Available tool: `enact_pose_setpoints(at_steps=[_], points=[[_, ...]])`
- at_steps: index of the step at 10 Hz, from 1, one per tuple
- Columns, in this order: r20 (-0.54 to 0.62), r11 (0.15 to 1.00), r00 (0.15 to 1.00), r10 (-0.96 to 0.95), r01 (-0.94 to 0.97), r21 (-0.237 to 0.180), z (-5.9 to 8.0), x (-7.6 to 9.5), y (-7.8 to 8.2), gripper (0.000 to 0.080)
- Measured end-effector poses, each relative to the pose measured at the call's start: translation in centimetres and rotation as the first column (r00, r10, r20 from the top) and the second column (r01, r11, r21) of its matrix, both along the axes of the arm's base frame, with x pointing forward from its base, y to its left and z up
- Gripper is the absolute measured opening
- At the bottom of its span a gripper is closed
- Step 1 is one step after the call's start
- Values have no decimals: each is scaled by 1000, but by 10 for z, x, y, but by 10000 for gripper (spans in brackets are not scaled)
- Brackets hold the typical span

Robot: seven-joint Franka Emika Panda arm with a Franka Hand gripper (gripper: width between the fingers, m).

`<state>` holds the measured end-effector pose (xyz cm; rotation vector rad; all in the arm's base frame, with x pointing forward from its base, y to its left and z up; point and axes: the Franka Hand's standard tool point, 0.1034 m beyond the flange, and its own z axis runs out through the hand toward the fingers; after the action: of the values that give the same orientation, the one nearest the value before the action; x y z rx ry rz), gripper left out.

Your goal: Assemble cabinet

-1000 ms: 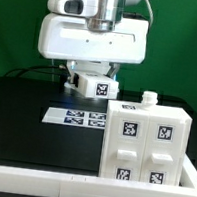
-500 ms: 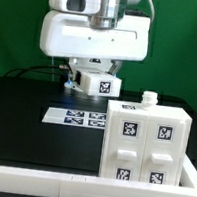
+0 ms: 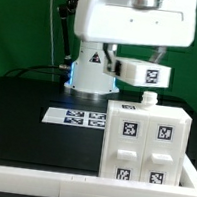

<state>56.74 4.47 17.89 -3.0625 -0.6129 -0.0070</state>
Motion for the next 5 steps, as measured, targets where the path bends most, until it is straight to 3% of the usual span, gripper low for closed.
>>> enact_pose_setpoints(at_steps=[1, 5], points=[[6, 1000, 1000, 9, -9, 5, -2, 10, 5, 558], [-2, 999, 999, 33, -33, 2, -8, 8, 6, 558]])
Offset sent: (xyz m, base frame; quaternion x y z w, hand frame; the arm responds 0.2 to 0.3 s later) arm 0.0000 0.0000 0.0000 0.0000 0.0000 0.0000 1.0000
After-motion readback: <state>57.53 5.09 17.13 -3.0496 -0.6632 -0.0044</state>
